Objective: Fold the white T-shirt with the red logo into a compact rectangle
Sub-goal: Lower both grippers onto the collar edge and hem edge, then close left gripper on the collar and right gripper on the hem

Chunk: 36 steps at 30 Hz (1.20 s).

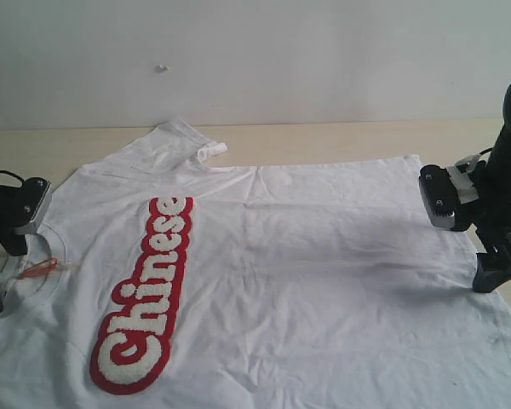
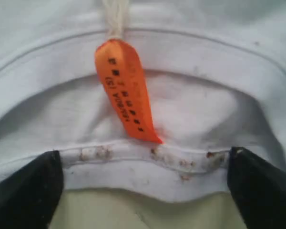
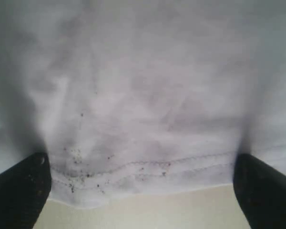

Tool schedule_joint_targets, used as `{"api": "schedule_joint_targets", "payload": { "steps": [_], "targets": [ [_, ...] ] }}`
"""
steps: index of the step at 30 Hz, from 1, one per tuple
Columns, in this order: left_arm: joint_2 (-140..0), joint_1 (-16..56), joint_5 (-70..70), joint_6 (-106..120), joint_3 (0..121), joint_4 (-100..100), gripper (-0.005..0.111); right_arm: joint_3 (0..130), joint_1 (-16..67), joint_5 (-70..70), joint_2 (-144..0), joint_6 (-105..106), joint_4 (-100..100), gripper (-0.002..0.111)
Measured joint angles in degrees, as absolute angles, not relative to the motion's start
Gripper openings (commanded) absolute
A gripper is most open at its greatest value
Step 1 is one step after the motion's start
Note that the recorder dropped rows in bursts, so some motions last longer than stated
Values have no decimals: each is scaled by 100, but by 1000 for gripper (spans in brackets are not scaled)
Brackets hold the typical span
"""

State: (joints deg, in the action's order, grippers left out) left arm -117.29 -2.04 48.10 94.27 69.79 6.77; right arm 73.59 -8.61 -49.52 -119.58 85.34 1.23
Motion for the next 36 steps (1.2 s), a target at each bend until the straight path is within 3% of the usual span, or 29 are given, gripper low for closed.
{"api": "schedule_joint_targets", "payload": {
  "steps": [1,3,36],
  "targets": [
    [-11729,-204,4810,9415,6979,677,40,7359,-861,-4952,-11958,8534,123,105],
    [-11729,-204,4797,9405,6965,677,2,7359,-861,-4952,-11958,8534,123,105],
    [-11703,-204,4787,9405,6831,655,1,7359,-861,-4952,-11958,8534,133,105]
  ]
}}
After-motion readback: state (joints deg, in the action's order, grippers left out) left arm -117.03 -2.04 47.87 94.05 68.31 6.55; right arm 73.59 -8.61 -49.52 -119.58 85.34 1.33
